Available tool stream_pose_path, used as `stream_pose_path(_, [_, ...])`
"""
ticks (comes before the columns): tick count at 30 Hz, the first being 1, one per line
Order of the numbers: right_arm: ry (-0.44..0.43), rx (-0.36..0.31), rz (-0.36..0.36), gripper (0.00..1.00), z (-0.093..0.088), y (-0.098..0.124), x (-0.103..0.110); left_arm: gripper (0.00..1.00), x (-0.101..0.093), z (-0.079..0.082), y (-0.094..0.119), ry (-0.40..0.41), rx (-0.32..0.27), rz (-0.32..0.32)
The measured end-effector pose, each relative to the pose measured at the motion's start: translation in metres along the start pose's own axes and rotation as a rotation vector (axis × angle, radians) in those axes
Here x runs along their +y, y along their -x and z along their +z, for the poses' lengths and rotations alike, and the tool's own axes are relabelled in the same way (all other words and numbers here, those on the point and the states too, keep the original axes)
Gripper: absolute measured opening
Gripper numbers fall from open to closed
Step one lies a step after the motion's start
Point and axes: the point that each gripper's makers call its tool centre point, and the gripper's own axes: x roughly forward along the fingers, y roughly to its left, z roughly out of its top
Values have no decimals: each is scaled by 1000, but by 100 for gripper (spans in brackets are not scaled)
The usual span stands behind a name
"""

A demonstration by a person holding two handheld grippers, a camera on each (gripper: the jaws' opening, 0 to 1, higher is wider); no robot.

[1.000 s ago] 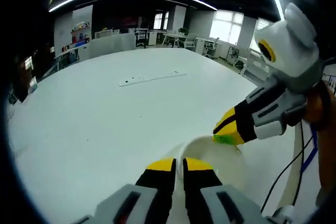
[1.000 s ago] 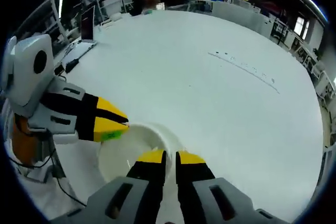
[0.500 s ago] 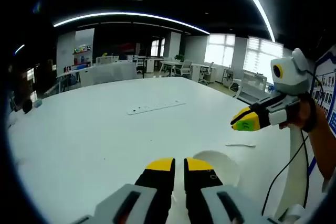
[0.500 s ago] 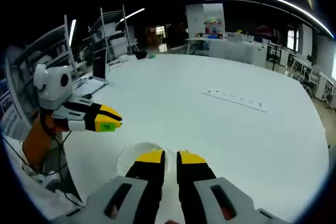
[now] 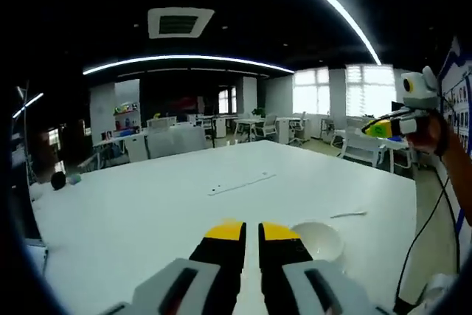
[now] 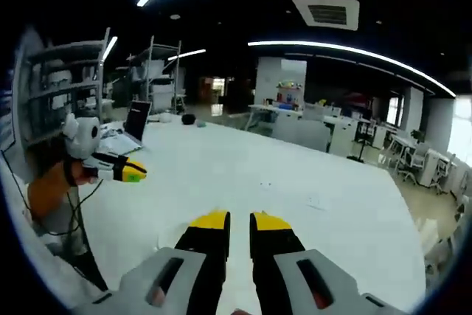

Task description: Tidy tabletop coffee trays, cups and spoons，present forward

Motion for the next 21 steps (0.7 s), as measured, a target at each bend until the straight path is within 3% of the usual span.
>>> stream_pose_path(3, [6, -64, -18, 12, -6, 19, -11, 10, 13, 6, 19, 11, -72, 57])
stream_pose_path(7, [-41, -67, -64, 12, -24, 33, -28, 10, 36, 10, 40, 0, -138, 149])
stream_pose_path(12, [-94, -149, -136, 13, -28, 64, -43, 10, 61, 15, 66, 47, -267, 259])
stream_pose_path(15, [-137, -183, -142, 15, -25, 89, -42, 10, 68, 9, 81, 29, -269, 307])
stream_pose_path(16, [-130, -212, -148, 15, -20, 98, -42, 10, 68, 7, 85, 31, -273, 307])
stream_pose_path(21, [-127, -232, -174, 15, -24, 127, -40, 10, 70, -6, 104, 35, -283, 320])
